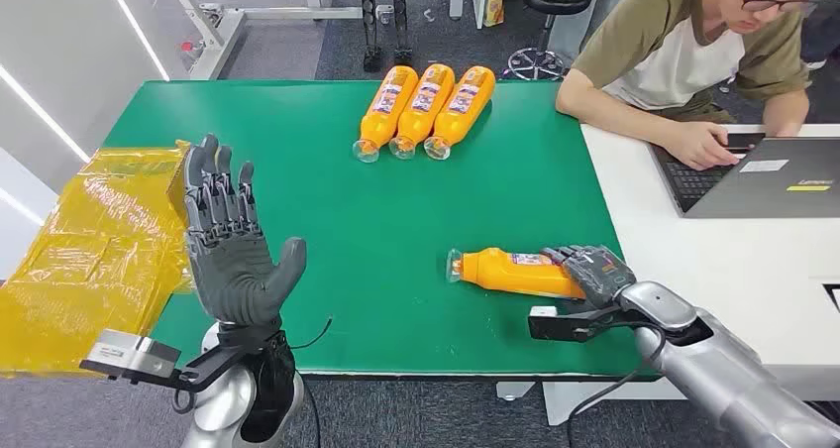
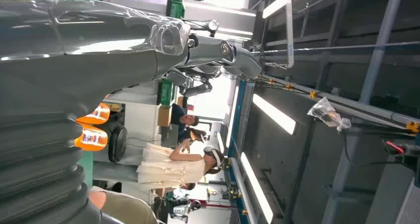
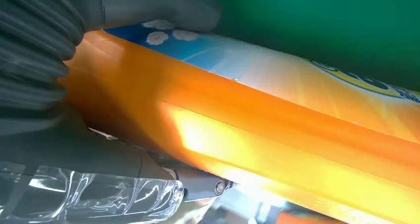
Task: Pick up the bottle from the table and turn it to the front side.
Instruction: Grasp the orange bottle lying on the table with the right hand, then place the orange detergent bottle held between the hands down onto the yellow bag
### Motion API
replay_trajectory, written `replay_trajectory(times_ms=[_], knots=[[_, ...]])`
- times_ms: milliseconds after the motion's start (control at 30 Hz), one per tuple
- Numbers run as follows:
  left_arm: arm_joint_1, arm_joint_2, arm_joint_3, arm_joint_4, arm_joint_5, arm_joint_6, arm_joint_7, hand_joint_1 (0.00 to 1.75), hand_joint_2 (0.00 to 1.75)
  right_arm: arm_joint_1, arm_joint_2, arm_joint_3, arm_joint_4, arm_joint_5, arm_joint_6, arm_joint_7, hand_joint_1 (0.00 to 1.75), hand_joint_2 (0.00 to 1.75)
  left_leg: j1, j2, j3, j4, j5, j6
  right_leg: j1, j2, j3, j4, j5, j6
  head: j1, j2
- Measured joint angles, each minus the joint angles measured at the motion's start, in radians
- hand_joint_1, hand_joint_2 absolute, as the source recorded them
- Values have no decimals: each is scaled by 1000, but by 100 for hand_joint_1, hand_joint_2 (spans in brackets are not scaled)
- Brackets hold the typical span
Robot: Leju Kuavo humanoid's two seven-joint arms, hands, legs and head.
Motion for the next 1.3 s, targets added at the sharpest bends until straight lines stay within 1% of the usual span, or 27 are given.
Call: replay_trajectory(times_ms=[67, 100, 167, 233, 267, 333, 400, 467, 533, 600, 733, 833, 933, 1100, 1300], knots=[[-3, -1, -1, 0, 2, 6, 0, 0, 175, 9, 20, -16, 2, 22, -52, 11, 175, 175, 0, 0, -1, 0, 0, 0, 0, 0, -1, 0, 0, 0, 0, 0], [-6, -1, -2, 1, 3, 12, -1, 0, 175, 18, 43, -33, 3, 37, -114, 16, 175, 175, 0, 0, -1, 0, 0, 0, 0, 0, -2, 0, 0, 0, 0, 0], [-13, -4, -2, 1, 3, 24, 2, 0, 175, 39, 99, -80, -2, 40, -277, 9, 175, 175, 0, 2, -3, 0, 1, -1, 0, 1, -4, 1, 1, -1, 0, 0], [-17, -9, -2, 1, -1, 33, 8, 0, 175, 59, 159, -141, -27, 2, -440, -17, 175, 175, 0, 3, -3, 0, 1, -2, 0, 2, -6, 1, 1, -2, 0, 0], [-19, -11, -3, 1, -3, 34, 14, 0, 175, 69, 188, -173, -48, -29, -501, -31, 175, 175, 0, 3, -3, 0, 1, -2, 1, 2, -6, 1, 1, -2, 0, 0], [-19, -15, -7, 5, -2, 20, 32, 0, 175, 97, 238, -227, -101, -104, -583, -72, 175, 175, 0, 0, -3, -1, 2, -2, 1, 0, -6, 1, 0, -2, 0, 0], [-15, -18, -12, 13, 2, -13, 51, 0, 175, 131, 269, -267, -154, -170, -630, -128, 175, 175, 1, -2, -4, -1, 1, -2, 1, -2, -6, 1, -2, -3, 0, 0], [-9, -19, -16, 23, -2, -47, 57, 0, 175, 177, 299, -304, -211, -201, -647, -203, 175, 175, 2, -3, -5, -2, 1, -3, 1, -2, -7, 1, -2, -3, 0, 0], [-6, -18, -21, 33, -8, -82, 61, 0, 175, 227, 328, -337, -271, -199, -648, -273, 175, 175, 2, -2, -5, -2, 0, -4, 1, -2, -7, 1, -3, -3, 0, 0], [-6, -18, -30, 42, -9, -124, 71, 0, 175, 271, 350, -351, -324, -196, -648, -295, 175, 175, 2, -2, -5, -2, -1, -4, 1, -1, -7, 1, -3, -3, 0, 0], [-8, -18, -52, 60, -5, -203, 81, 0, 175, 322, 371, -334, -400, -227, -648, -266, 175, 175, 2, -1, -6, -2, -1, -4, 0, -1, -8, 1, -4, -3, 0, 0], [-8, -18, -68, 66, 2, -264, 83, 0, 175, 335, 368, -297, -434, -271, -647, -251, 175, 175, 2, -1, -5, -2, -1, -4, 0, -1, -8, 1, -4, -3, 0, 0], [-8, -17, -80, 67, 0, -309, 91, 0, 175, 351, 363, -257, -459, -280, -646, -254, 175, 175, 1, -1, -5, -2, -1, -4, 0, 0, -8, 1, -3, -3, 0, 0], [-10, -17, -90, 75, -20, -359, 100, 0, 175, 375, 359, -191, -493, -238, -631, -244, 175, 175, 0, -1, -5, -2, -1, -4, 1, 0, -8, 1, -4, -3, 0, 0], [-25, -17, -97, 95, -26, -399, 100, 0, 175, 388, 345, -122, -535, -171, -563, -229, 175, 175, 0, -1, -5, -2, -1, -4, 1, 0, -8, 1, -4, -3, 0, 0]])
